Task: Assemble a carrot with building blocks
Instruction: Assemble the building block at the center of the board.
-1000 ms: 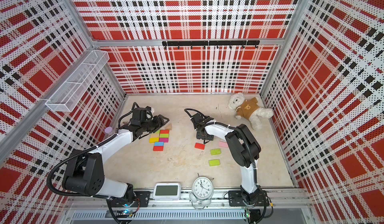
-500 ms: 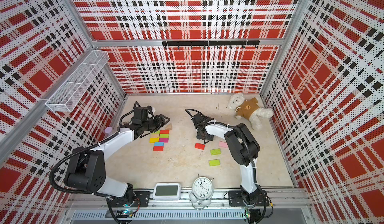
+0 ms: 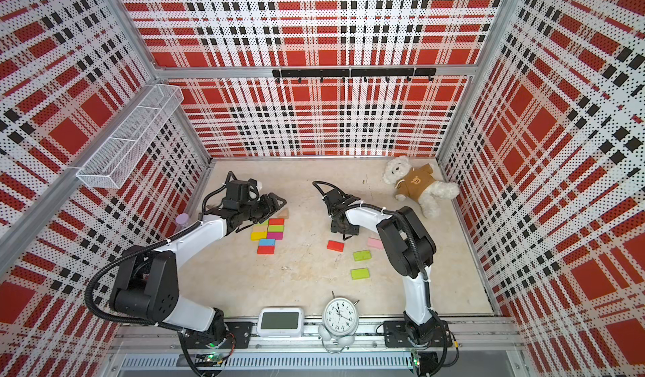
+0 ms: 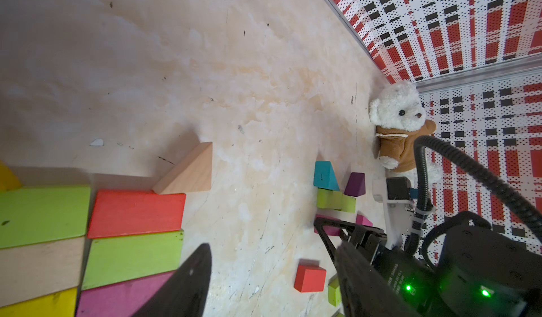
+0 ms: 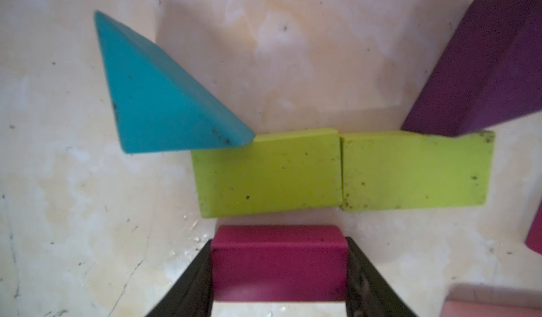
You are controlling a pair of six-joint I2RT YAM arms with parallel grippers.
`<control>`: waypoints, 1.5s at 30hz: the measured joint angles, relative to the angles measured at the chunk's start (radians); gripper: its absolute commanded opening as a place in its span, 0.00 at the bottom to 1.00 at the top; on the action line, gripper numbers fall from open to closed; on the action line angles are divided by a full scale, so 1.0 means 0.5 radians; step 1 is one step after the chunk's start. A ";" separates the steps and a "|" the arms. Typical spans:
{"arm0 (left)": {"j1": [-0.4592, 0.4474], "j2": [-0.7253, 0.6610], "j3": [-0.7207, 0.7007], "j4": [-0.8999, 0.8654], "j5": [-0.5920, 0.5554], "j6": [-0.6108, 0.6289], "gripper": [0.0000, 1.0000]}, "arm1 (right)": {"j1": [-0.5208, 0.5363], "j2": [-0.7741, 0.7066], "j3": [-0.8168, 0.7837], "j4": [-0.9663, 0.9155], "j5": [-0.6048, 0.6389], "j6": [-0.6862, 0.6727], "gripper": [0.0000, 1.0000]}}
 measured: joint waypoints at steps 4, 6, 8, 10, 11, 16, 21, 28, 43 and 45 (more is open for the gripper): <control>0.000 0.014 0.000 0.001 0.000 -0.005 0.70 | -0.002 0.013 0.021 0.000 0.001 -0.005 0.57; 0.000 0.018 0.001 0.002 0.000 -0.005 0.70 | -0.003 0.015 0.024 -0.001 0.000 -0.009 0.58; -0.001 0.024 0.002 0.003 0.000 -0.006 0.70 | -0.005 0.016 0.025 -0.002 -0.002 -0.010 0.58; -0.002 0.028 0.005 0.005 0.000 -0.007 0.70 | -0.005 0.017 0.026 -0.003 -0.004 -0.011 0.58; -0.003 0.030 0.006 0.005 0.000 -0.008 0.70 | -0.006 0.017 0.026 -0.003 -0.005 -0.011 0.59; -0.008 0.035 0.027 0.012 0.000 -0.011 0.70 | -0.008 0.018 0.029 -0.006 -0.008 -0.012 0.60; -0.012 0.040 0.030 0.013 0.000 -0.013 0.70 | -0.016 0.030 0.050 -0.008 -0.014 -0.025 0.62; -0.014 0.051 0.030 0.013 0.001 -0.013 0.70 | -0.034 0.045 0.067 -0.005 -0.027 -0.050 0.70; -0.063 0.061 0.056 0.014 -0.002 -0.021 0.70 | -0.041 -0.003 0.061 -0.006 -0.030 -0.054 0.76; -0.072 0.061 0.060 0.014 -0.002 -0.021 0.70 | -0.041 -0.043 0.056 -0.011 -0.030 -0.054 0.76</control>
